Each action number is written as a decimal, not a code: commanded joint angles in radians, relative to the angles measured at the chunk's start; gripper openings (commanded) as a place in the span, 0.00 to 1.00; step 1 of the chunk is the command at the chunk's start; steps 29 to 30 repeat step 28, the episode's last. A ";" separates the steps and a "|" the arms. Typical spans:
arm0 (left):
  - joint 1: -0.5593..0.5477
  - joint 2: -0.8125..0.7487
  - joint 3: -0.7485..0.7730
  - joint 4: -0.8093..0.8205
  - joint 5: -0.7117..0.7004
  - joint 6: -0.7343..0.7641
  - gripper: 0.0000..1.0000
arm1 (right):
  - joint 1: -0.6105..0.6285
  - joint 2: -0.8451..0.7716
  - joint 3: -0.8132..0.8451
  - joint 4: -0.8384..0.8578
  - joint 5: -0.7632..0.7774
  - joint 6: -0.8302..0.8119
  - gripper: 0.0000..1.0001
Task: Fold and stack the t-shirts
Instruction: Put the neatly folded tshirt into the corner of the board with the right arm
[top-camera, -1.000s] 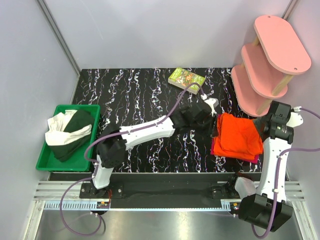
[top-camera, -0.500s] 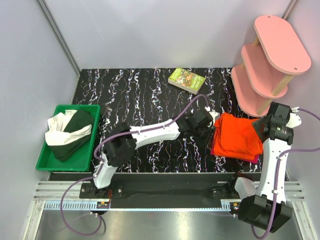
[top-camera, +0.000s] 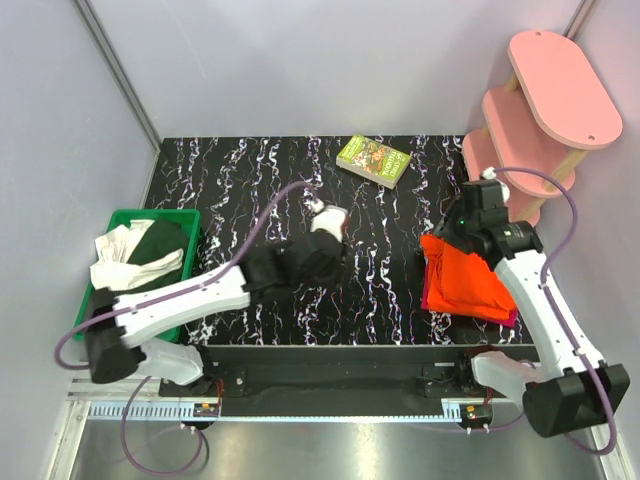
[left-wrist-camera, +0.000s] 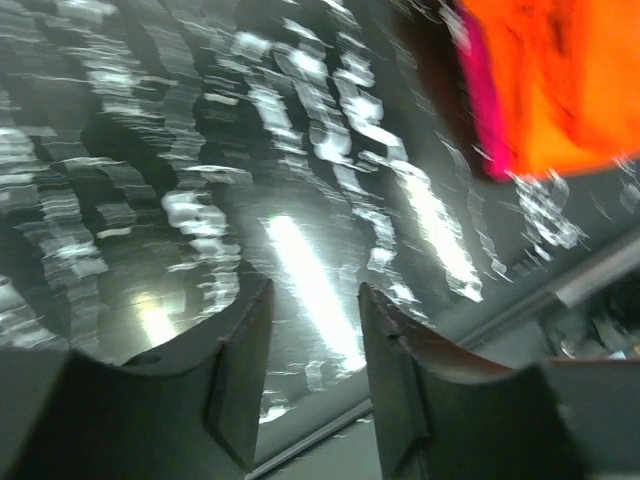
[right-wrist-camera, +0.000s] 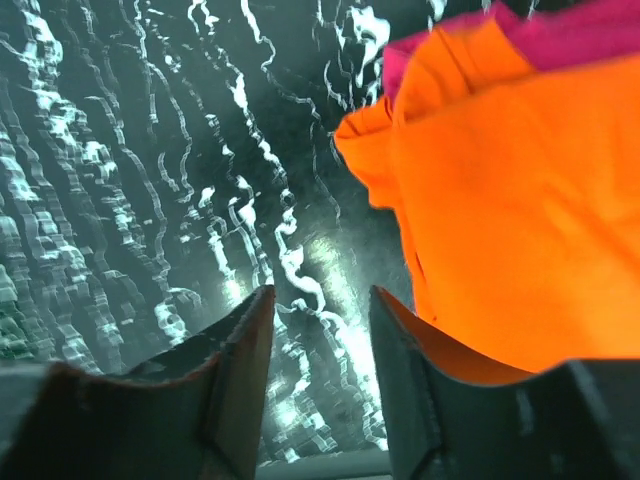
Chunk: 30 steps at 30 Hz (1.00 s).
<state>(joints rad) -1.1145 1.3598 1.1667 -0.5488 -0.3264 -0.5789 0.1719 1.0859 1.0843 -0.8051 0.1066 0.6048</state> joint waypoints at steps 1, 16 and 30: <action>-0.001 -0.103 -0.024 -0.192 -0.316 -0.051 0.48 | 0.203 0.106 0.110 0.017 0.328 -0.054 0.53; -0.001 -0.379 -0.139 -0.465 -0.531 -0.249 0.80 | 0.732 0.384 0.348 0.241 0.950 -0.376 0.75; 0.033 -0.340 -0.142 -0.461 -0.551 -0.288 0.84 | 0.733 0.367 0.282 0.248 0.872 -0.339 1.00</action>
